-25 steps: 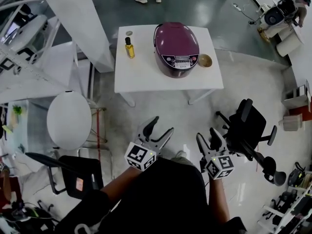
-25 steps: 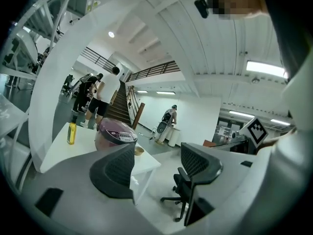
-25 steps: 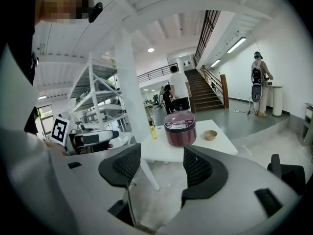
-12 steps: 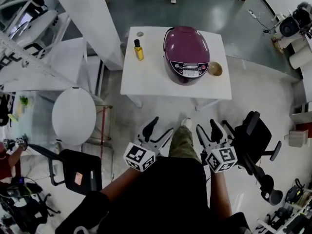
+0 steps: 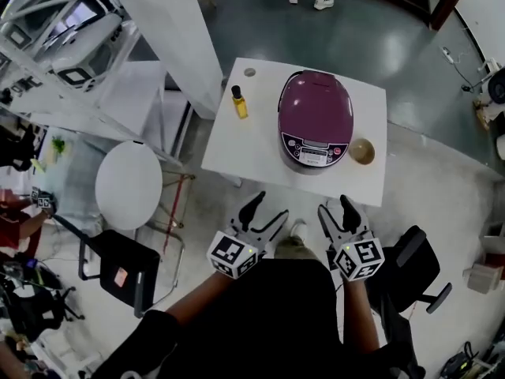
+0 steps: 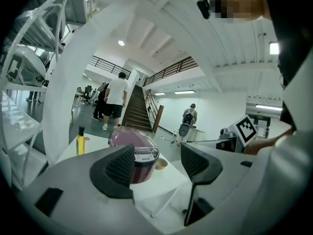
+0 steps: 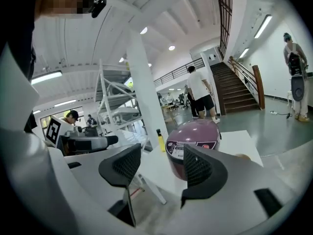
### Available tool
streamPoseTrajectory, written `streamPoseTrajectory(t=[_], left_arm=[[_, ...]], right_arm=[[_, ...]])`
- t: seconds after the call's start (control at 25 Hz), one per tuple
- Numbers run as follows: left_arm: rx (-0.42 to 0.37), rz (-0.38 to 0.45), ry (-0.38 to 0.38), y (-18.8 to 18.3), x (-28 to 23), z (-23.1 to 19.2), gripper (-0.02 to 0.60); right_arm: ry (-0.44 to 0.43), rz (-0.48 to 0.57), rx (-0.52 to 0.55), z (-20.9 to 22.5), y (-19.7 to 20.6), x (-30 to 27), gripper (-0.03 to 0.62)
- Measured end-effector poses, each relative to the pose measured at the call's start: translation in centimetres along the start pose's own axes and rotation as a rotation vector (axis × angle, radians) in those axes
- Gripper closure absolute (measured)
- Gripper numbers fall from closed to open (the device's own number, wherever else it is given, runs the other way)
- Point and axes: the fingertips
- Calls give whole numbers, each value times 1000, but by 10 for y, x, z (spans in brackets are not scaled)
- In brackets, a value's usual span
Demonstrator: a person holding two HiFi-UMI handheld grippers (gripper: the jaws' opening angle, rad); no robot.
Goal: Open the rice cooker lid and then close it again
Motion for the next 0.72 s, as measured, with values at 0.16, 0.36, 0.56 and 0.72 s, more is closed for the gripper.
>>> streamPoseTrajectory(t=[0.16,0.36,0.56,0.72], left_arm=[[-18,22,-63,-9,-25,-4,308],[-24,44,-144,-16,-49,-15,307],[-21,74,-236,-22,-66,-30,307],[-29,96,-292,-25,-78,-31,307]], right_arm=[[-65,-1,-16,24,-5,-14,353],[-139,-43,6,55,-14,-36,353],[-189,-39,24,77,-26,-58,355],[-264,-71,52,86,-28,-71,355]])
Point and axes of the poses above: the fingertips, and each gripper's own axes: x backward along the fingers, z to its right, y out of its underside, and after that the axes turned 5 degrees about z, right-handed
